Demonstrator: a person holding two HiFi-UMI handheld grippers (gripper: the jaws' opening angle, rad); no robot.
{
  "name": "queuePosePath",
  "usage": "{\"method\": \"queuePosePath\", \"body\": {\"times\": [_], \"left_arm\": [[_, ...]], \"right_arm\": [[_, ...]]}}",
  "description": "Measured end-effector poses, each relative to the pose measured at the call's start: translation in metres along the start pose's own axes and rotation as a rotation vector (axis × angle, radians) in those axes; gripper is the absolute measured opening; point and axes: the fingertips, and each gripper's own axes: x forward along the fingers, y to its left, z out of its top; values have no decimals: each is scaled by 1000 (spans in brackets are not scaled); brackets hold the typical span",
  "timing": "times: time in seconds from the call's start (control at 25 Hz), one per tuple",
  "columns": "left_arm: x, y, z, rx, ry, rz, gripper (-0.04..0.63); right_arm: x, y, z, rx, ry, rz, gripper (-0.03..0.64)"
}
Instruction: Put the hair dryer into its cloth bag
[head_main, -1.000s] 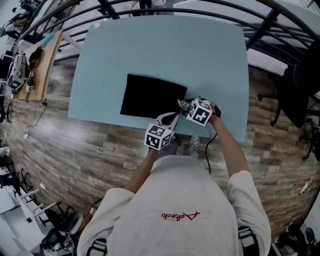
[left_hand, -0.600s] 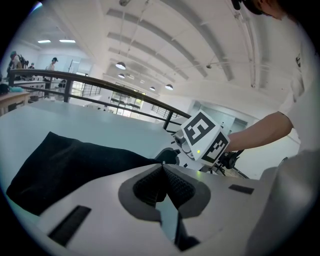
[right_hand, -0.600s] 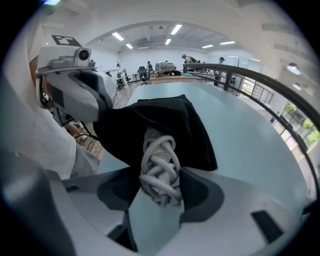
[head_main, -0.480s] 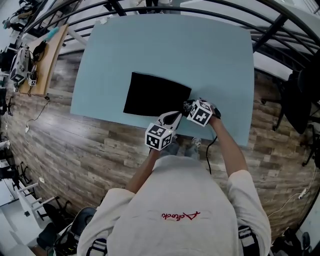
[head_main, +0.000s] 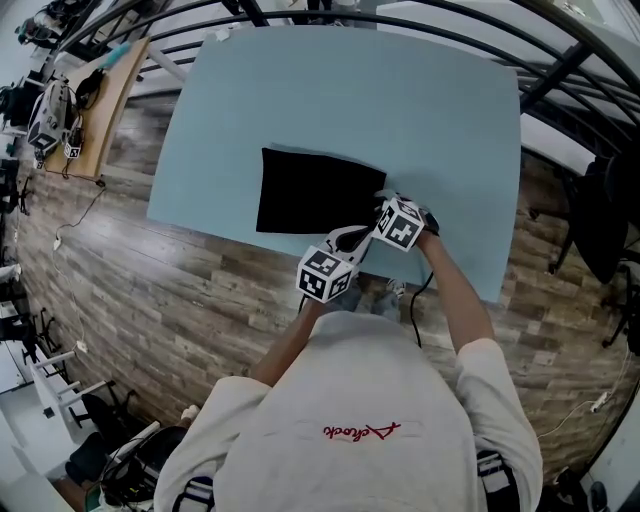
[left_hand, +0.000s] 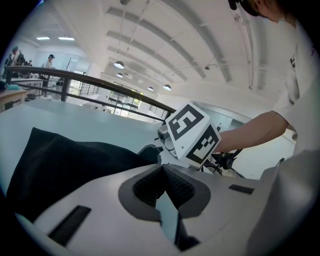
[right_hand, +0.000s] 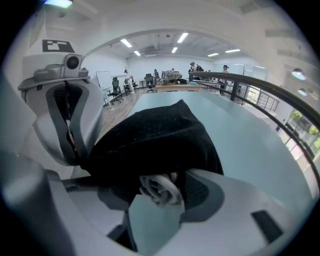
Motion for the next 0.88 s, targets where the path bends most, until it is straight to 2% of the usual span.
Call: {"method": "queuePosePath", "body": {"times": [0.24,0.52,0.88], "left_arm": [[0,7,8,-9,-24,0,11],[-5,19,10,-44,-47,10,11],[-13,27,1,-68,-28,30,11]], "right_arm": [[9,-1,10,-21,-25,33,256],[24,3,30,-12,-111,117,256],[45,-1,34,-28,-91,129,256]]}}
